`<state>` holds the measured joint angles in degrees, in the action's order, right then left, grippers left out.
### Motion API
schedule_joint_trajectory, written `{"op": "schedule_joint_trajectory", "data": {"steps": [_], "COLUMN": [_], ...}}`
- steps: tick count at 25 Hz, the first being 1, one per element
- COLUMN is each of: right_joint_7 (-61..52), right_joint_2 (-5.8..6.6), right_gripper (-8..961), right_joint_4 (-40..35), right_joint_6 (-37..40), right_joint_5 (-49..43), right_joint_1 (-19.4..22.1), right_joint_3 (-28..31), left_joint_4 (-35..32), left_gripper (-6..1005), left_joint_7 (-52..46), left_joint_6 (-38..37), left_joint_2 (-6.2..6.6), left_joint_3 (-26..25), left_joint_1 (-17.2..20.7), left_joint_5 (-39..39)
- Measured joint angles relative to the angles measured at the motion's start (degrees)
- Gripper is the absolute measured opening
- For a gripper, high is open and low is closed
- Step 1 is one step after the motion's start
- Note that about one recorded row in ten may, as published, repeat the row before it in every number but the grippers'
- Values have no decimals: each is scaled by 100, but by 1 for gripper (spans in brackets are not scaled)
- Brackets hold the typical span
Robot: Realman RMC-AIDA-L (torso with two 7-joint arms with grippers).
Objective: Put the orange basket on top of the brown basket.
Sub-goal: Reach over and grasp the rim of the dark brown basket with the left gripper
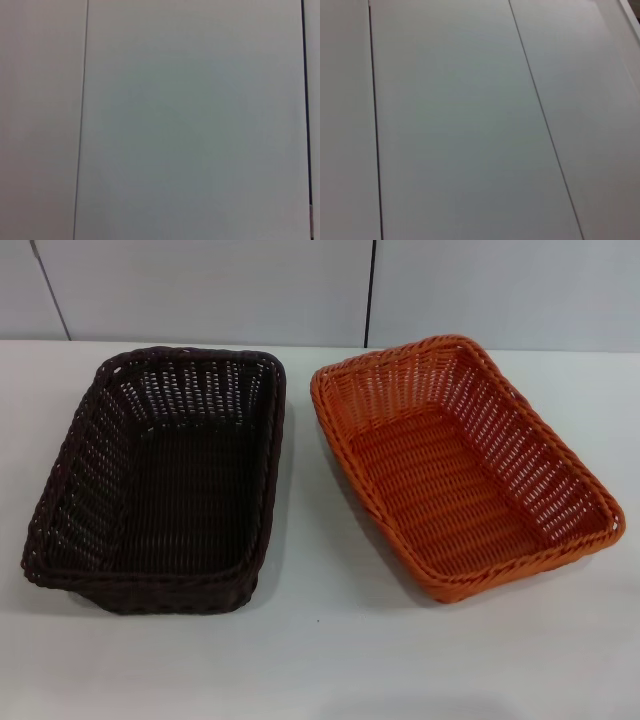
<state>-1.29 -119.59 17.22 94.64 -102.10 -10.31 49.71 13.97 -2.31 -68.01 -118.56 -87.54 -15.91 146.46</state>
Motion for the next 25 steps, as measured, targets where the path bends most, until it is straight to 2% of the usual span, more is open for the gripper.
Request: {"op": "schedule_joint_trajectory", "data": {"steps": [14, 15, 16, 17, 18, 19, 20, 22, 25], "right_joint_7": [-3, -3, -3, -2, -2, -2, -2, -2, -2], "right_joint_2": [13, 14, 16, 19, 22, 22, 23, 24, 24], "right_gripper": [752, 752, 752, 752, 752, 752, 752, 752, 751], "right_joint_4": [0, 0, 0, 0, 0, 0, -5, -25, -55], "right_joint_6": [-14, -17, -19, -21, -22, -22, -25, -42, -103], "right_joint_5": [-9, -9, -9, -9, -10, -10, -10, -11, -14], "right_joint_1": [-94, -99, -106, -111, -116, -116, -120, -138, -160], "right_joint_3": [-85, -88, -90, -94, -105, -105, -116, -134, -141], "left_joint_4": [40, 522, 522, 1181, 1594, 1594, 2571, 2950, 4110], "left_gripper": [726, 726, 726, 726, 726, 727, 727, 727, 727], "left_joint_7": [-29, -42, -42, -5, 17, 17, 32, 20, -6], "left_joint_6": [38, 619, 619, 1476, 1994, 1994, 3091, 3554, 4850], "left_joint_2": [8, 81, 81, 186, 258, 258, 441, 505, 619], "left_joint_3": [97, 231, 231, 221, 194, 194, 73, 20, -70], "left_joint_1": [5, 75, 75, 198, 275, 275, 375, 400, 547], "left_joint_5": [15, 81, 81, 265, 396, 396, 769, 941, 1243]}}
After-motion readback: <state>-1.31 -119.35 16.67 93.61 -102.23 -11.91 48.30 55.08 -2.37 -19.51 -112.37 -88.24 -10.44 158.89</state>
